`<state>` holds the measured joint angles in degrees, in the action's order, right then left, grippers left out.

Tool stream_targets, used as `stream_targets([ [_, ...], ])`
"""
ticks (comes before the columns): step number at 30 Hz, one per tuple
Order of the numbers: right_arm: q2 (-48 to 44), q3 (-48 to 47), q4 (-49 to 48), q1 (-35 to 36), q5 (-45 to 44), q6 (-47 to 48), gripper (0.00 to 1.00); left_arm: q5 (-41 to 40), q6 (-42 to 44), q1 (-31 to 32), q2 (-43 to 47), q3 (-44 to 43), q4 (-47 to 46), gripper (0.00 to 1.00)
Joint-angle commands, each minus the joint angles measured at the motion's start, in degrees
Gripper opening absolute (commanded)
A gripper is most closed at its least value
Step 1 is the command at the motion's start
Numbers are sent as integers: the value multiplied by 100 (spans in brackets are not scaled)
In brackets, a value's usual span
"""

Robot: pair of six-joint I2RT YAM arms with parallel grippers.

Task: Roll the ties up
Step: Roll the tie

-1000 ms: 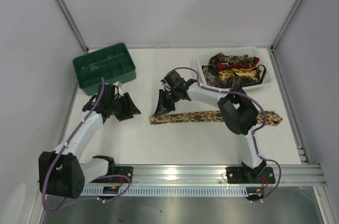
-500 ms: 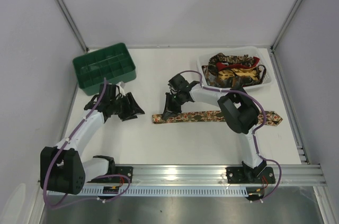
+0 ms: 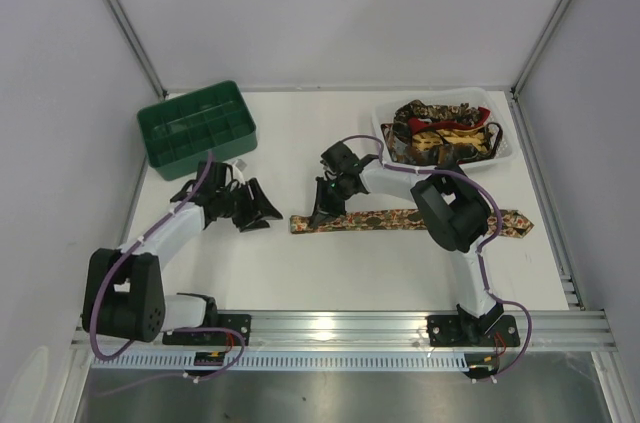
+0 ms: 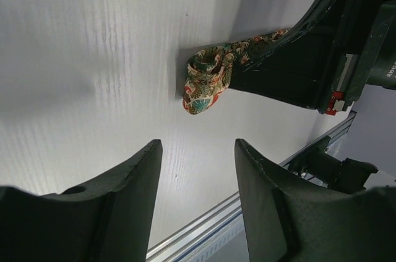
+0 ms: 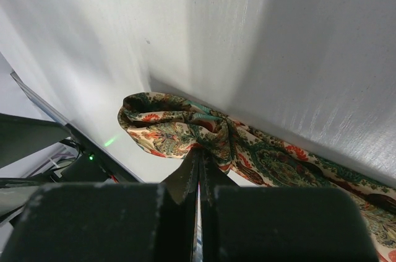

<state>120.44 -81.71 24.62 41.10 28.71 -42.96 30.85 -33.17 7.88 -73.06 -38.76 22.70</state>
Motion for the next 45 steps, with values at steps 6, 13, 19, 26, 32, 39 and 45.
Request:
stream_targets([
  [6, -100, 33, -159, -85, 47, 25, 0, 316, -129, 425, -744, -44, -1160, 58],
  [13, -82, 94, -274, -181, 179, -46, 0, 133, -111, 565, -1175, -44, -1531, 57],
  [19, -47, 112, -318, -199, 258, -55, 0, 193, -208, 715, -1588, -43, -1953, 57],
  [26, -21, 121, -344, -234, 355, -55, 0, 185, -278, 803, -2046, -167, -2226, 54],
  [32, -21, 85, -282, -278, 381, -2, 0, 219, -243, 812, -2230, -272, -2252, 43],
  [39, -99, -134, -90, -287, 337, 103, 0, 220, -182, 829, -2274, -281, -2147, 4],
  [45, -337, -301, 244, -182, 180, 340, 0, 9, -85, 838, -1994, -342, -1664, 0],
])
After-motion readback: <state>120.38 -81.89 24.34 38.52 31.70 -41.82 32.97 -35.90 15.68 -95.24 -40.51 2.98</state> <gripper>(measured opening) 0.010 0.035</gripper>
